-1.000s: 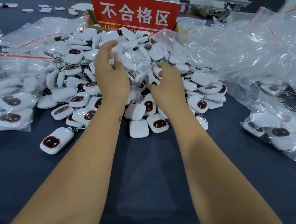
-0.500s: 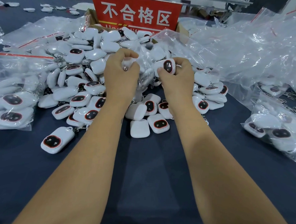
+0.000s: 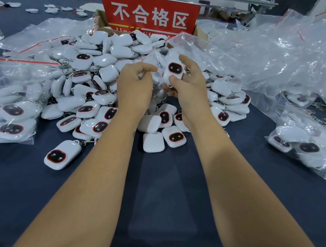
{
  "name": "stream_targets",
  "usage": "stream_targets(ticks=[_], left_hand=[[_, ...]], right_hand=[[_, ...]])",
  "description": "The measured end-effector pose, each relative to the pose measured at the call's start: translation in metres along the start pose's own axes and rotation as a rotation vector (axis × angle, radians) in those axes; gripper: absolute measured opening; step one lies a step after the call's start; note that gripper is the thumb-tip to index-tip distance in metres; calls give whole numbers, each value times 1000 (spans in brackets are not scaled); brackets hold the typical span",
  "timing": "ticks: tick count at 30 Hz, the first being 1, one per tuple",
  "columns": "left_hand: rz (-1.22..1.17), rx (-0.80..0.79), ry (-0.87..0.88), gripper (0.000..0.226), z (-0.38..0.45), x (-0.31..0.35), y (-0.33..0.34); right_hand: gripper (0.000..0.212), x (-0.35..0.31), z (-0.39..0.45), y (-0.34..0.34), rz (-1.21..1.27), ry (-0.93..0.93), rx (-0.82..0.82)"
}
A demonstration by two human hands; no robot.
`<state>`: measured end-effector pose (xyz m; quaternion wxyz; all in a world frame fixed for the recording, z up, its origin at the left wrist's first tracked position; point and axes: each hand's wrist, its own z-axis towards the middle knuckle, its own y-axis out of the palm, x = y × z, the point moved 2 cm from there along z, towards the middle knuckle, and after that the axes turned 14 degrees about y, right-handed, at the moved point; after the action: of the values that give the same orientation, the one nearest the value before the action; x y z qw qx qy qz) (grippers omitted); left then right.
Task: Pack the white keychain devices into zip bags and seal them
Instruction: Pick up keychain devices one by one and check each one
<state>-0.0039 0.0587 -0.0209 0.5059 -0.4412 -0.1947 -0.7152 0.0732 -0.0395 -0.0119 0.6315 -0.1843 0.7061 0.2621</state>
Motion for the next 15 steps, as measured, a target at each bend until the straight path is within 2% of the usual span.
stream_targets(ticks=[15], left_hand=[[-39,-54,-16,26,-3,5,2]], right_hand=[[45,-1,-4,-2,-8,-34,-70]])
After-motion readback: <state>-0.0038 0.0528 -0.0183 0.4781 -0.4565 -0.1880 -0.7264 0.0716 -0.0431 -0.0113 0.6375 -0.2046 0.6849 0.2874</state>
